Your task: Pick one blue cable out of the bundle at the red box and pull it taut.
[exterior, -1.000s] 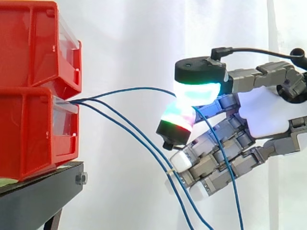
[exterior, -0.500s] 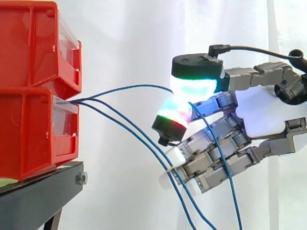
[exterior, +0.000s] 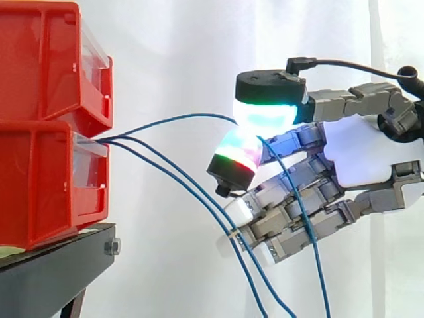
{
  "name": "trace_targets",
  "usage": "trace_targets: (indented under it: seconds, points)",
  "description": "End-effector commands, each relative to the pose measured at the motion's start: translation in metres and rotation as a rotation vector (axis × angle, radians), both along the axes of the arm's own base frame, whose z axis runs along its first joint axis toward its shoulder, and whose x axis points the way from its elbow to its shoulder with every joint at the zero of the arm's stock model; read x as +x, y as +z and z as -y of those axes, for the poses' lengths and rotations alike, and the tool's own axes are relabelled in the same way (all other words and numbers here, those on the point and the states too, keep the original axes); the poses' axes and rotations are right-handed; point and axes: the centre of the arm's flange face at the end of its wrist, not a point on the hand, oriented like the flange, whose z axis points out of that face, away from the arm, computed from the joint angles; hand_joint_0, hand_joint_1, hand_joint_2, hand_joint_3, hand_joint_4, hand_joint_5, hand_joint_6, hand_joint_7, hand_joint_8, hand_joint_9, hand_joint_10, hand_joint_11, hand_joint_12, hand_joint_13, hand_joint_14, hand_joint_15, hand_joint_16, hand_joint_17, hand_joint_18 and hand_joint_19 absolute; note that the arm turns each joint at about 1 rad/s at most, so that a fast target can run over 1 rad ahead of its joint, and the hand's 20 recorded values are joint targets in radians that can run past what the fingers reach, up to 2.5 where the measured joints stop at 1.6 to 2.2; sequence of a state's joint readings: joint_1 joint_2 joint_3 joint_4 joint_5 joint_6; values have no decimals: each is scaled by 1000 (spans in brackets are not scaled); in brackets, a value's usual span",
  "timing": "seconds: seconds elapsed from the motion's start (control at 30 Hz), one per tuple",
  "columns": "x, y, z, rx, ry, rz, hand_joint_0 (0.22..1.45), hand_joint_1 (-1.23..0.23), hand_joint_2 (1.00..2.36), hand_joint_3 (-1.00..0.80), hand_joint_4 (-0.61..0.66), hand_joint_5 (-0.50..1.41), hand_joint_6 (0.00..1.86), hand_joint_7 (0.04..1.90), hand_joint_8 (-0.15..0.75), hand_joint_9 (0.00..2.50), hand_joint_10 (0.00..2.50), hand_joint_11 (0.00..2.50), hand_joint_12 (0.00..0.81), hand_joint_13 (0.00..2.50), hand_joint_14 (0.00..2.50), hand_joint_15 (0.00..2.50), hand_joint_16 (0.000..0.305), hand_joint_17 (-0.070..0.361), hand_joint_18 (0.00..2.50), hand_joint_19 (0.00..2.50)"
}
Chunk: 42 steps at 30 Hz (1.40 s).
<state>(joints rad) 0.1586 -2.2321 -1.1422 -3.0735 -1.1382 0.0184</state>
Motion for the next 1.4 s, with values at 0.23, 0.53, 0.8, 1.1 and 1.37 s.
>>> trace_targets:
  seconds: [0.23, 0.53, 0.8, 1.1, 1.37]
  points:
    - [2, 1, 1, 3, -2, 19, 566, -598, 1005, -100, 148, -143, 801, 1100, 403, 775, 11, 432, 448, 424, 6, 174, 76, 170, 391, 287]
    - [2, 2, 3, 4, -5, 23, 564, -601, 1005, -109, 153, -142, 794, 1088, 404, 778, 12, 441, 452, 417, 8, 172, 76, 171, 387, 279]
    - [2, 1, 4, 3, -7, 22, 559, -626, 1006, -108, 164, -137, 776, 1054, 400, 778, 12, 433, 451, 416, 6, 169, 76, 171, 384, 279]
    - [3, 1, 4, 4, -7, 23, 554, -637, 1006, -109, 167, -127, 738, 1095, 409, 778, 14, 445, 456, 416, 6, 175, 77, 173, 387, 279]
    - [3, 2, 4, 4, -7, 26, 556, -654, 1006, -125, 165, -127, 731, 1114, 405, 776, 12, 451, 452, 414, 8, 175, 76, 171, 379, 282]
